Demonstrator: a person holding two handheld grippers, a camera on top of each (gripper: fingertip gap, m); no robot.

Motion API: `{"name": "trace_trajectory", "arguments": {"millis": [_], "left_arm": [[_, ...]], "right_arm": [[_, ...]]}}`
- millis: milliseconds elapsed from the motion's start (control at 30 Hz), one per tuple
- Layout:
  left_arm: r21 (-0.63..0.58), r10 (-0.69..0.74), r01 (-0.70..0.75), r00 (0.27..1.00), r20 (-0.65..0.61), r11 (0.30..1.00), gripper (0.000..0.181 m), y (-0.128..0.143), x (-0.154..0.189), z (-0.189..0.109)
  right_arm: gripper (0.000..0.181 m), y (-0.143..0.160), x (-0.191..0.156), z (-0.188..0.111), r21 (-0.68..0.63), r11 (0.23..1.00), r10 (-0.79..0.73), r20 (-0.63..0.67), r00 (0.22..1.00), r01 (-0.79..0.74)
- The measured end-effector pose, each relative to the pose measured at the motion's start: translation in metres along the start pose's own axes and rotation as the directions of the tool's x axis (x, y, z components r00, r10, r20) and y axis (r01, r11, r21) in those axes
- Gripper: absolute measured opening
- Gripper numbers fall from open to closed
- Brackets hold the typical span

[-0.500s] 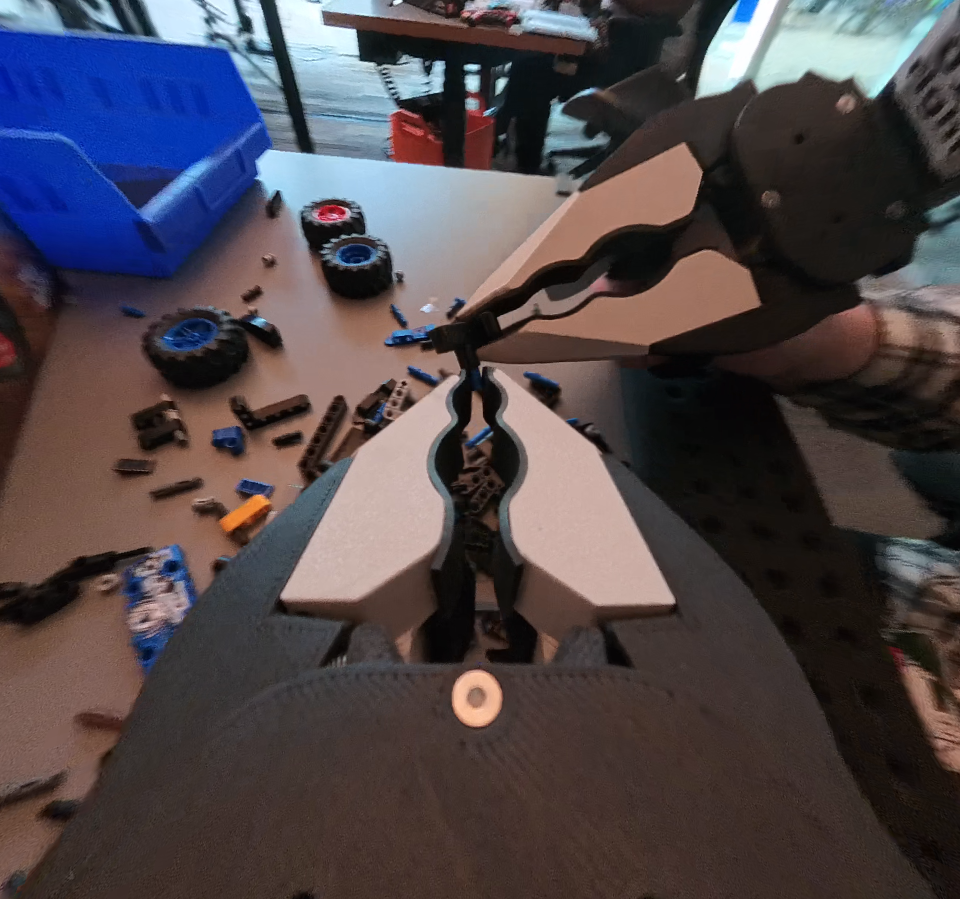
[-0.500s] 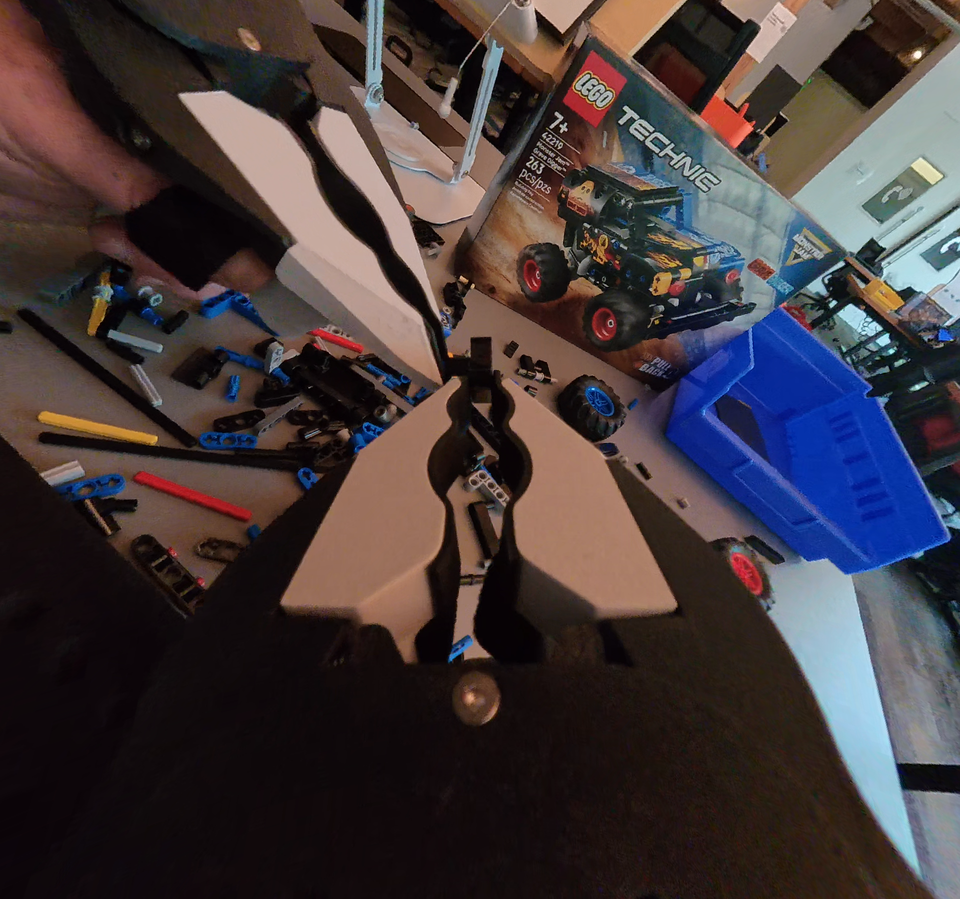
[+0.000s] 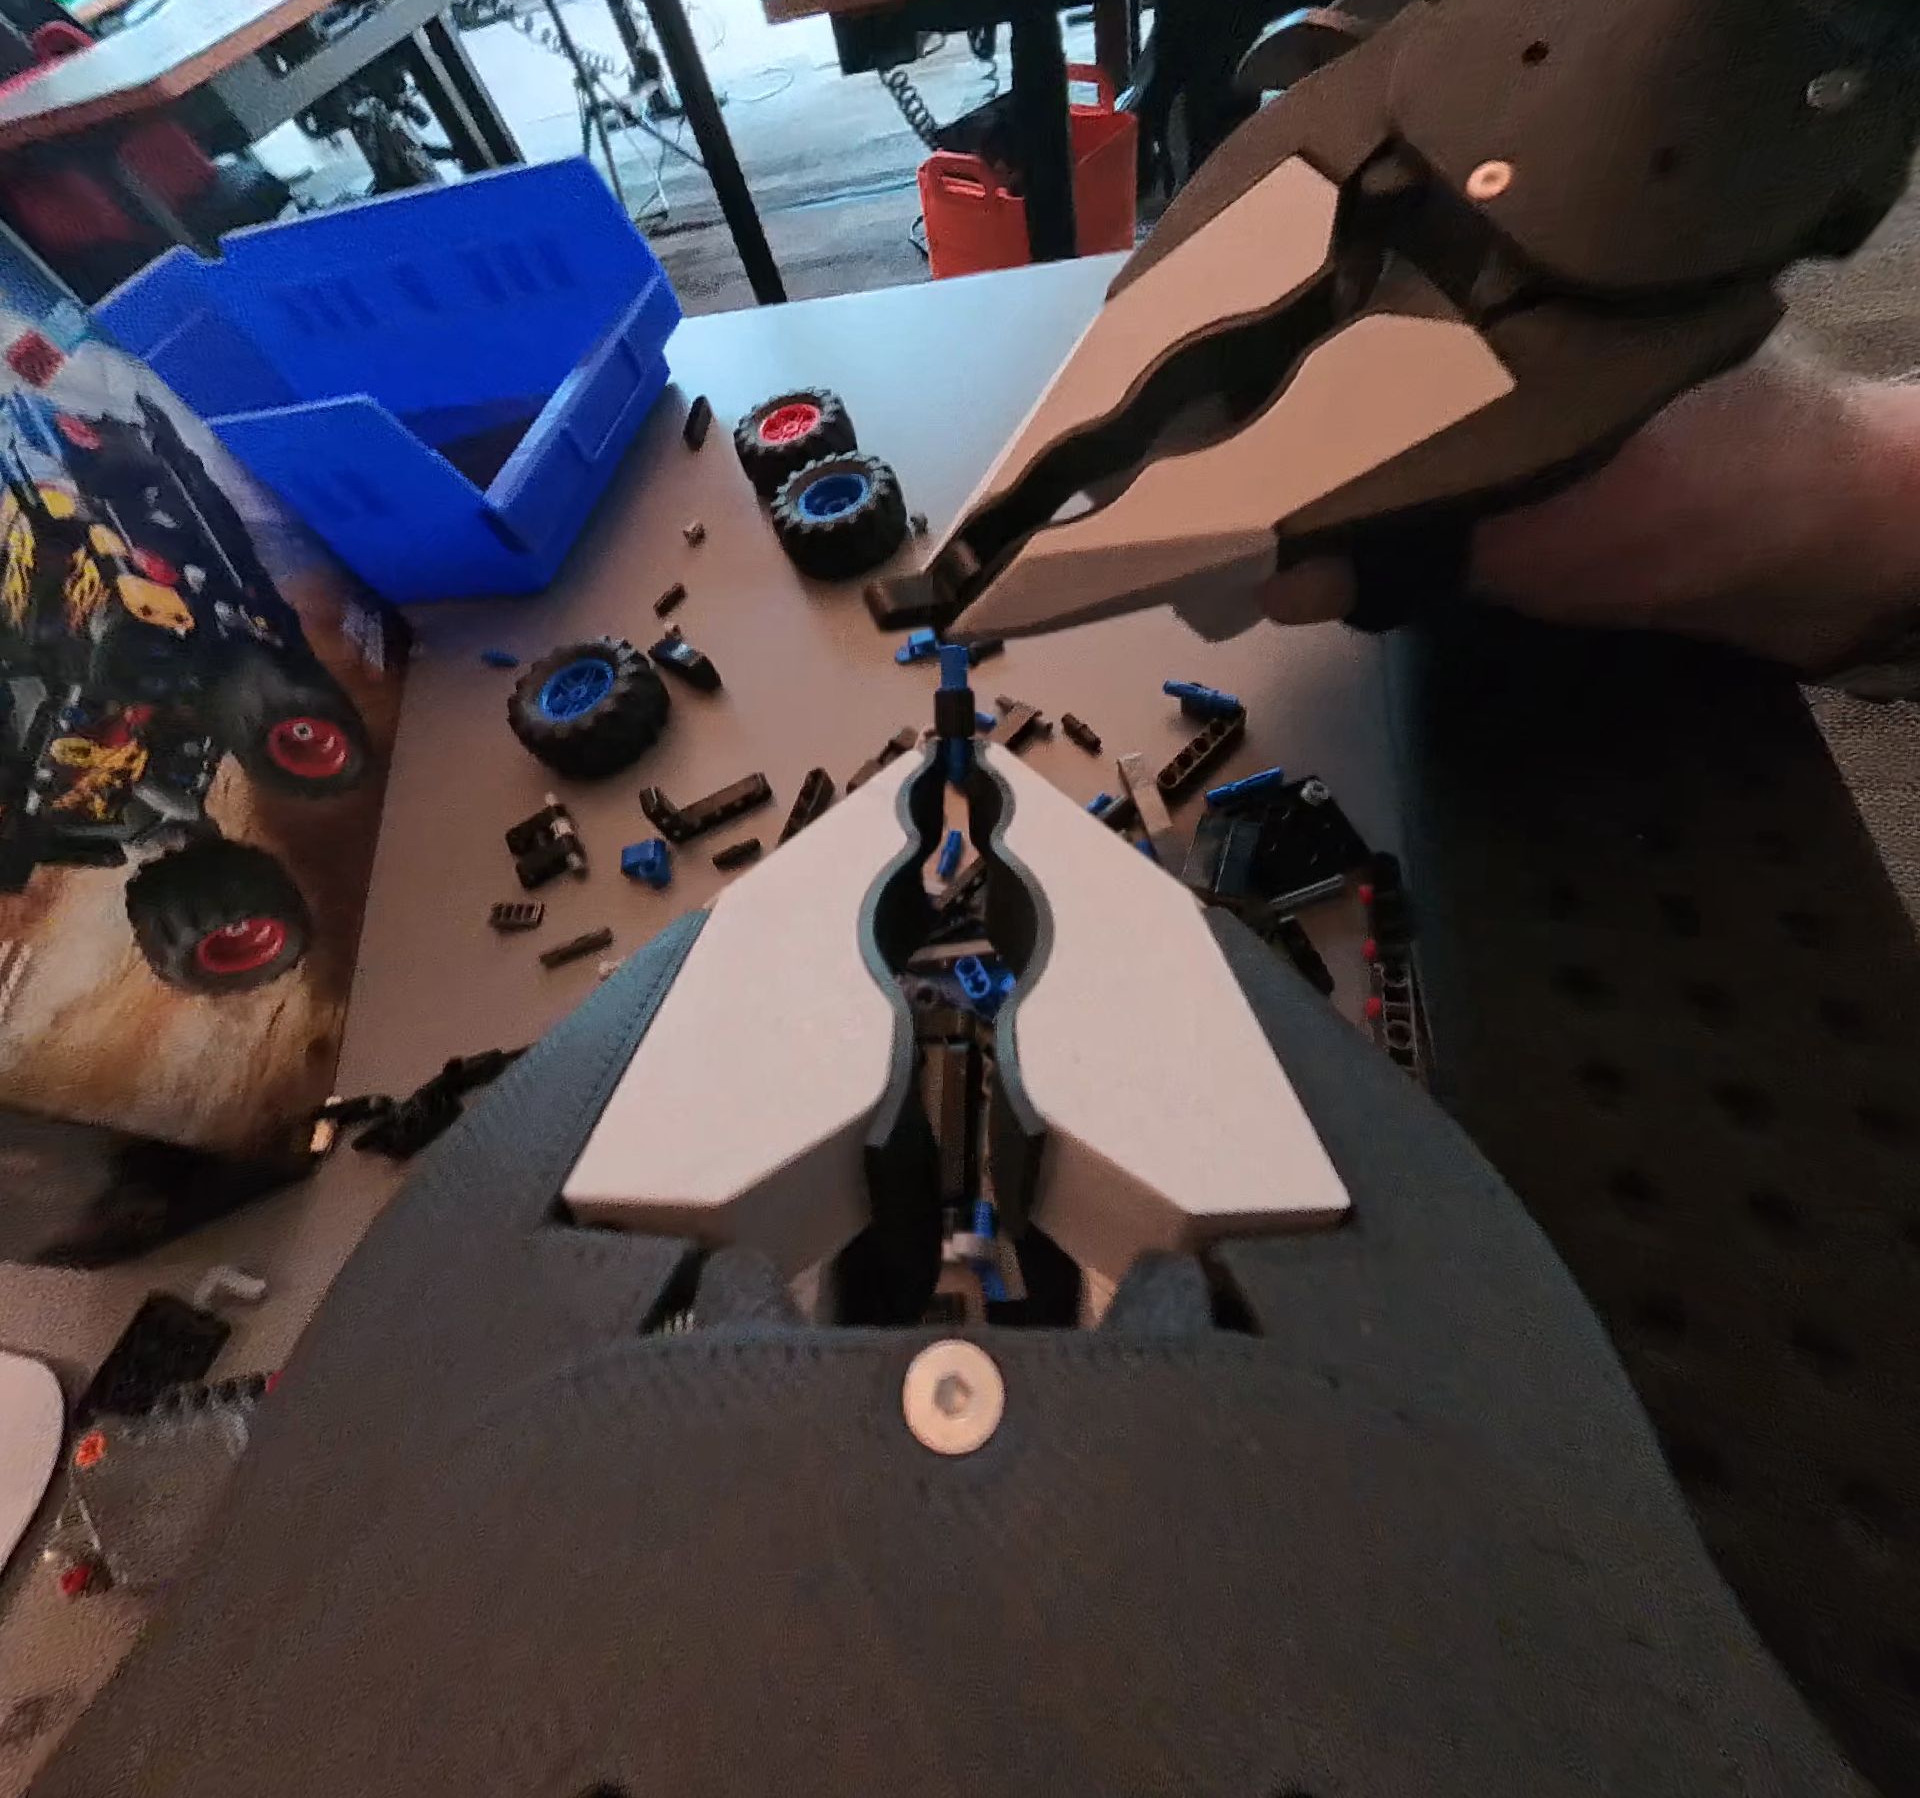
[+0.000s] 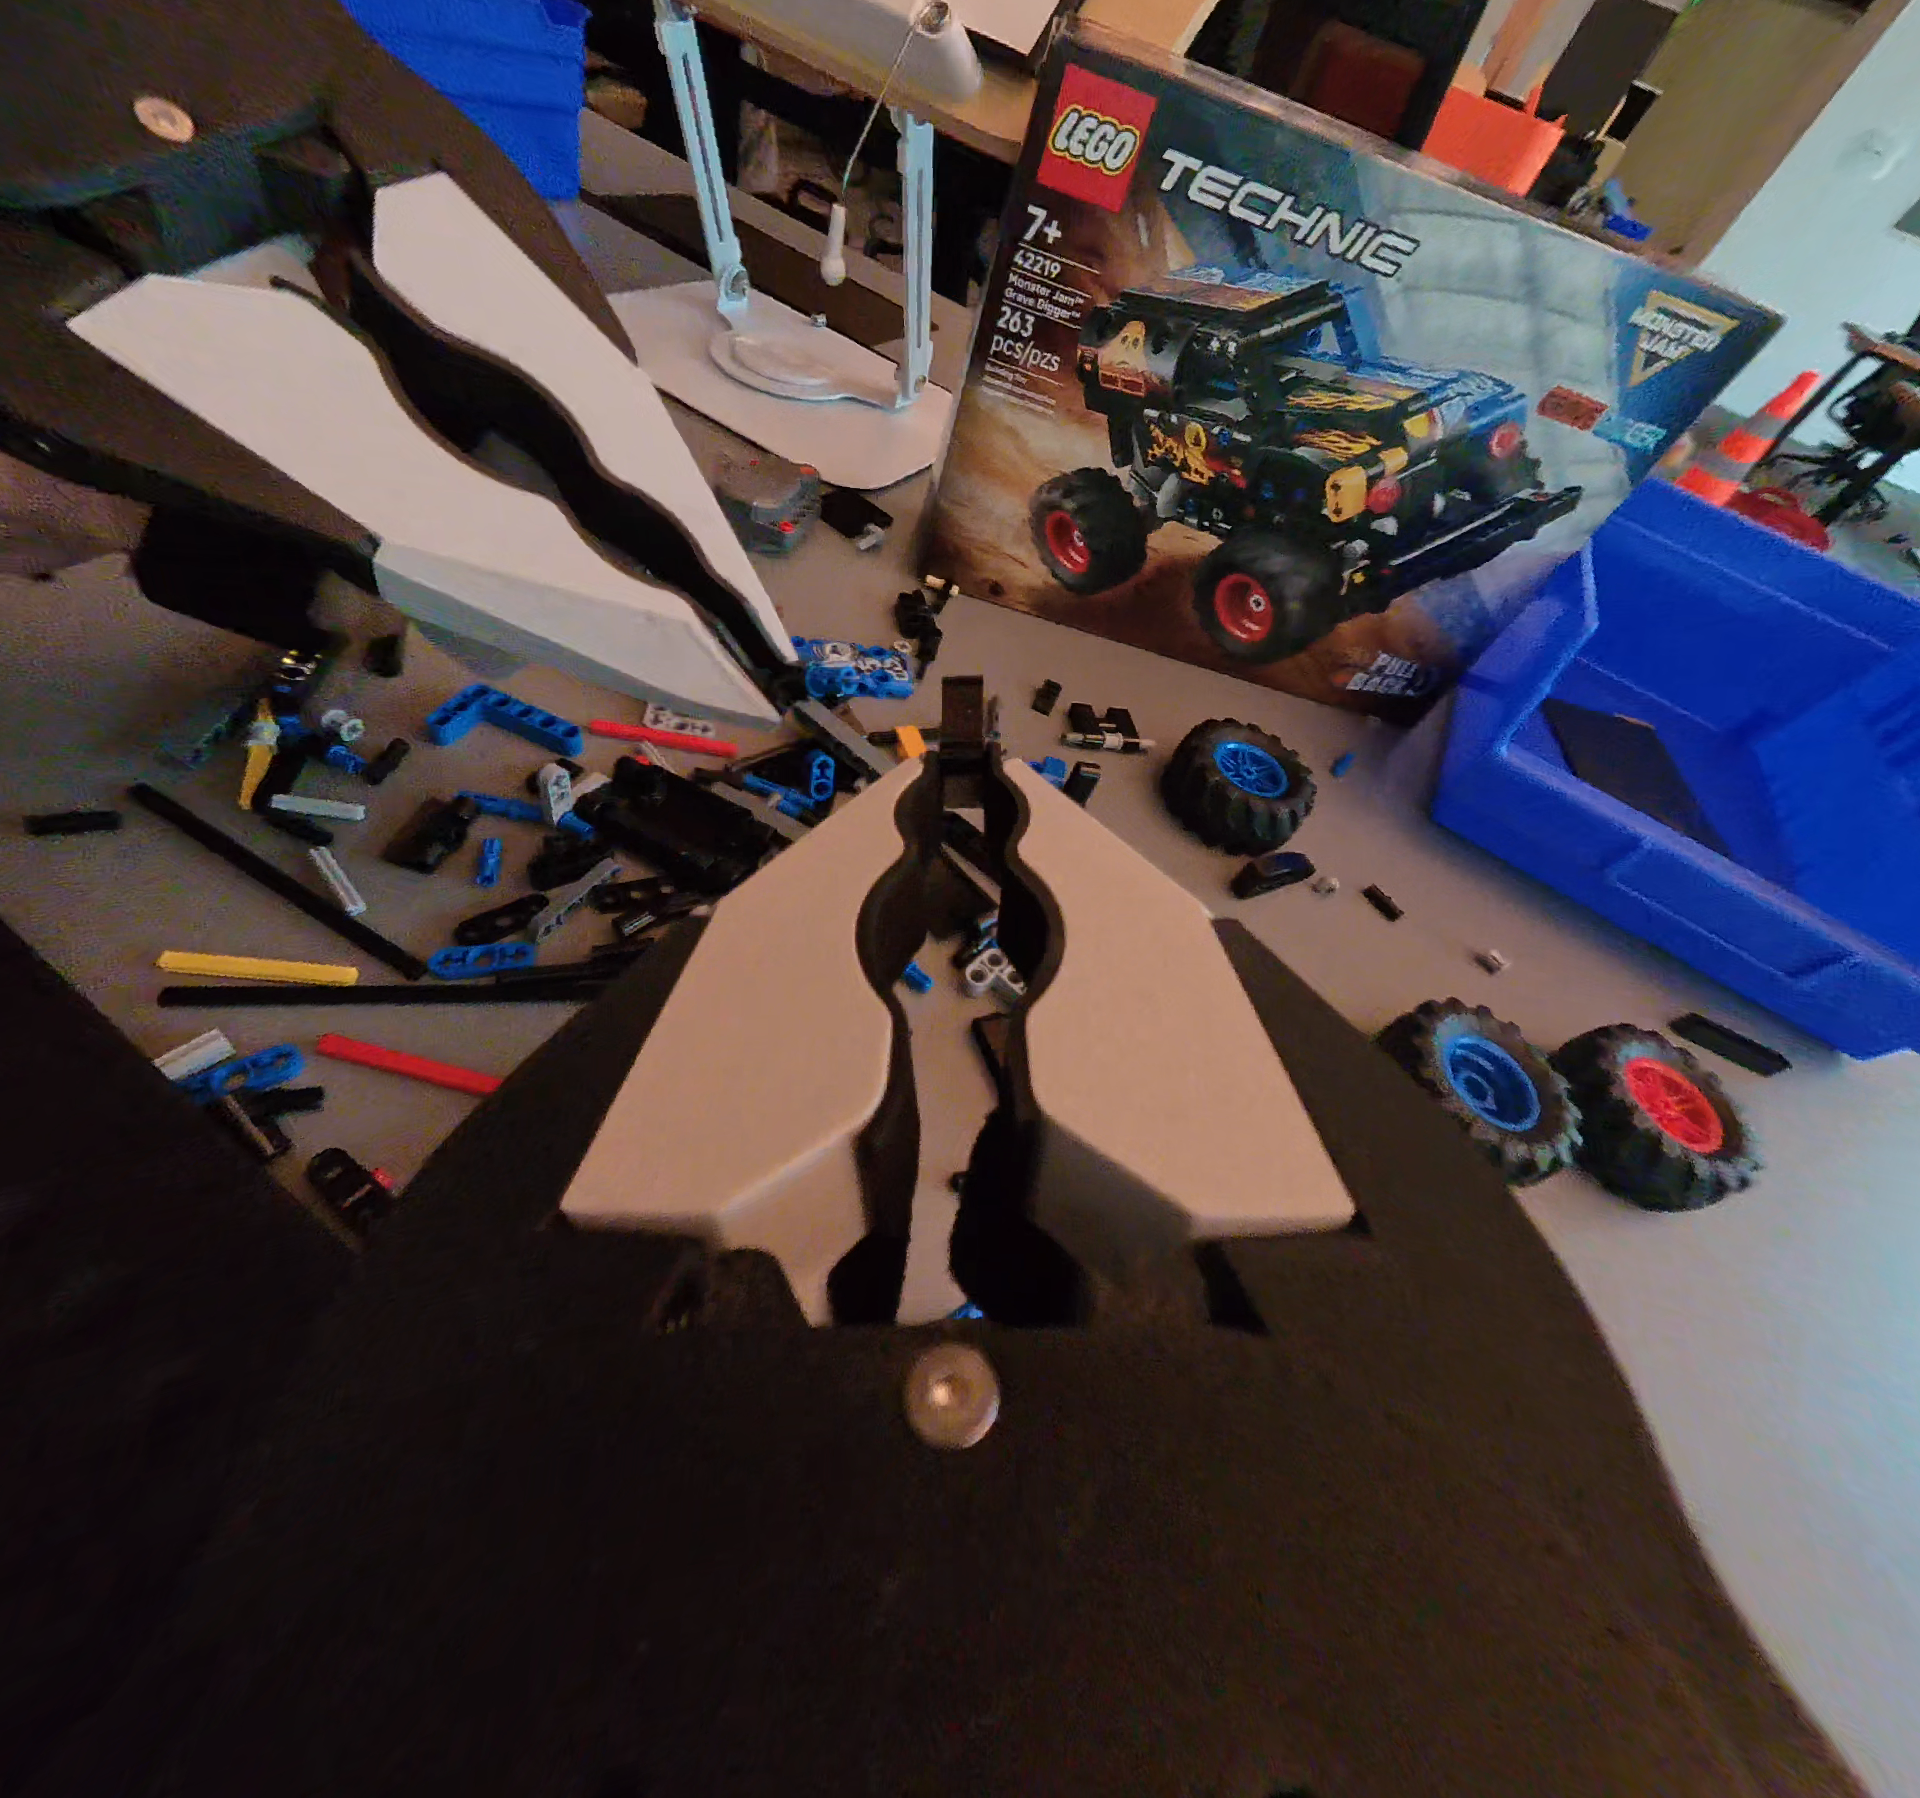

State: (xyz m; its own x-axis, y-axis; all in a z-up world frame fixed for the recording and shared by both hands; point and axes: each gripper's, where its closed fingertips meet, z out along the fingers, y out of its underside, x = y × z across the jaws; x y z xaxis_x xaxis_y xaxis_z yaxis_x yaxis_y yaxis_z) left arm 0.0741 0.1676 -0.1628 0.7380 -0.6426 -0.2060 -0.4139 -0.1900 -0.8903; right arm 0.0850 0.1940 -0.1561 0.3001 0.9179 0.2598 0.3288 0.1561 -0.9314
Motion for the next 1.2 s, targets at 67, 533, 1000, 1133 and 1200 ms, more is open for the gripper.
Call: {"name": "trace_trajectory", "arguments": {"millis": [67, 533, 1000, 1133, 1200], "left_arm": [[-0.031, -0.031, 0.030, 0.998, -0.047, 0.999, 0.002, 0.009, 0.005, 0.002], [-0.106, -0.048, 0.037, 0.994, -0.101, 0.994, 0.001, 0.030, 0.001, 0.001], [-0.168, -0.027, 0.006, 0.992, -0.126, 0.986, 0.002, 0.045, 0.004, 0.004], [-0.175, 0.030, -0.053, 0.991, -0.134, 0.983, 0.002, 0.046, 0.007, 0.004], [-0.167, 0.087, -0.110, 0.986, -0.140, 0.980, 0.002, 0.044, 0.011, 0.005]], "right_arm": [[0.005, 0.001, 0.000, 0.000, 0.012, 0.999, 0.044, 0.043, 0.998, -0.045], [0.005, 0.023, -0.025, 0.003, -0.097, 0.987, 0.153, 0.292, 0.944, -0.130], [0.017, 0.053, -0.038, 0.012, -0.285, 0.956, 0.171, 0.370, 0.913, -0.064], [0.023, 0.044, -0.043, 0.009, -0.232, 0.973, 0.111, 0.396, 0.912, -0.018], [0.018, 0.035, -0.046, 0.006, -0.175, 0.985, 0.070, 0.416, 0.907, 0.004]]}}
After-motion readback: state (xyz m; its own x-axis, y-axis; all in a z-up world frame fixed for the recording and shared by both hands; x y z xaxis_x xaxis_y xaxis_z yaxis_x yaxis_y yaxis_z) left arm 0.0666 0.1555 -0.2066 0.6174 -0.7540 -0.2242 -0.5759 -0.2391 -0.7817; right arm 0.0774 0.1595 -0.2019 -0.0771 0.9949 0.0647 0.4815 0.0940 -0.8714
